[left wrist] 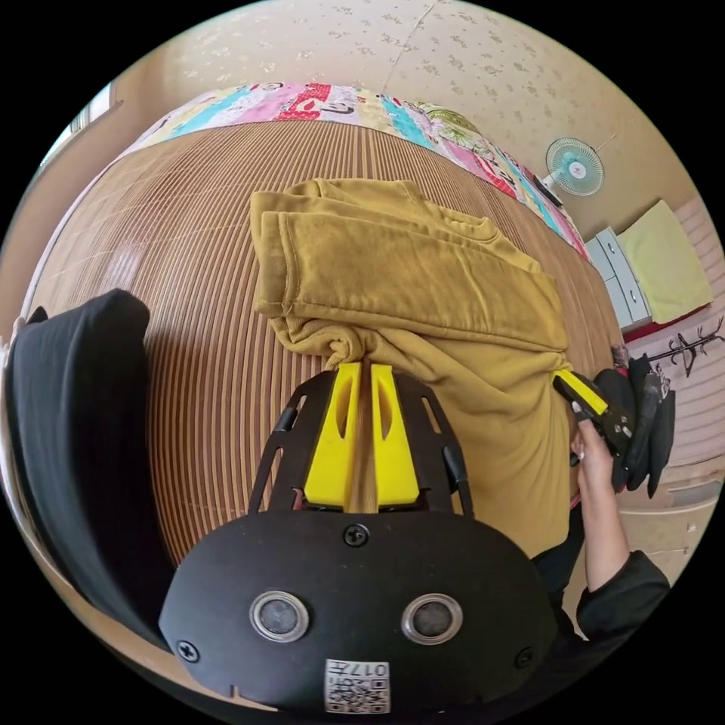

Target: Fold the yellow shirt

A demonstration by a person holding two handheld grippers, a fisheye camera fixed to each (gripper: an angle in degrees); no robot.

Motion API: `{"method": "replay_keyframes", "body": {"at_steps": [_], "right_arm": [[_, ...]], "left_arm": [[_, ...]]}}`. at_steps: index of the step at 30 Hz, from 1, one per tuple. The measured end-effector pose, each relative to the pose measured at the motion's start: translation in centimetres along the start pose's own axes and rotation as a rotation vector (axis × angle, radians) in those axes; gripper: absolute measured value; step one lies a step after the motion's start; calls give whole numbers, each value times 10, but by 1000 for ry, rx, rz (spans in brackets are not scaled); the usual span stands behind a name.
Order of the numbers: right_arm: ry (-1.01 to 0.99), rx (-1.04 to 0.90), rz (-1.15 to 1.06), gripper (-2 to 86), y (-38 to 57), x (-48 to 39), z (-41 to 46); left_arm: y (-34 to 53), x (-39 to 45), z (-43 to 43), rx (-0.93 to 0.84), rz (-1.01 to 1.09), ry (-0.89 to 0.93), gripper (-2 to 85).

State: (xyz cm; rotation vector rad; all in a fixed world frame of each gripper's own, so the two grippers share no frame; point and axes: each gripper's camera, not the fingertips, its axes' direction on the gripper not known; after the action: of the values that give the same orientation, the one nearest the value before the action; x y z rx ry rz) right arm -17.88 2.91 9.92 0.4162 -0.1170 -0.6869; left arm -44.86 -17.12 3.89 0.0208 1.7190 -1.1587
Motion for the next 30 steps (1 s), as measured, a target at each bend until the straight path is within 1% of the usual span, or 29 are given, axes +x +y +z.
{"method": "replay_keyframes", "body": {"at_steps": [2, 4, 6, 8, 9, 11, 13, 16, 19, 21, 22, 23, 24, 25, 26, 28, 30], "right_arm": [[-19, 4, 9, 4, -8, 3, 2], [-31, 13, 13, 4, -8, 4, 1], [-36, 21, 11, 4, -5, 3, -2], [-29, 25, 1, 4, -1, -1, -6], [-27, 26, -3, 4, 0, -2, -7], [-26, 28, -7, 5, 0, -2, -10], [-23, 26, -8, 5, -3, -2, -11], [4, 23, -19, 5, -8, -5, -13], [36, 10, -39, 5, -16, -6, -17], [1, -27, -63, 5, -21, 2, -25], [-65, -62, -48, 5, -22, 15, -37], [-176, -67, 10, 6, -17, 32, -53], [-252, -48, 31, 6, -11, 40, -63], [-405, 15, 51, 6, 8, 55, -85], [-500, 61, 59, 7, 31, 66, -105], [-515, 71, 56, 10, 67, 74, -125], [-460, 37, 72, 14, 103, 79, -132]], "left_arm": [[36, -6, -46, 61, 51, 1, 29], [78, -20, -75, 15, 33, -9, 42], [137, -43, -106, -8, -8, 39, 80], [226, -74, -149, 23, -42, 138, 112], [246, -81, -159, 31, -49, 157, 115], [314, -111, -188, 61, -120, 194, 124], [343, -134, -194, 73, -190, 245, 125], [350, -159, -183, 17, -242, 351, 126], [330, -163, -177, -24, -209, 415, 126], [317, -164, -176, -47, -203, 433, 123], [310, -164, -174, -80, -201, 418, 119], [303, -163, -174, -109, -191, 403, 109], [300, -163, -175, -117, -187, 398, 104], [296, -161, -178, -124, -183, 393, 101], [293, -159, -182, -127, -183, 389, 99], [291, -157, -186, -124, -190, 384, 99], [290, -156, -186, -115, -200, 384, 99]]}}
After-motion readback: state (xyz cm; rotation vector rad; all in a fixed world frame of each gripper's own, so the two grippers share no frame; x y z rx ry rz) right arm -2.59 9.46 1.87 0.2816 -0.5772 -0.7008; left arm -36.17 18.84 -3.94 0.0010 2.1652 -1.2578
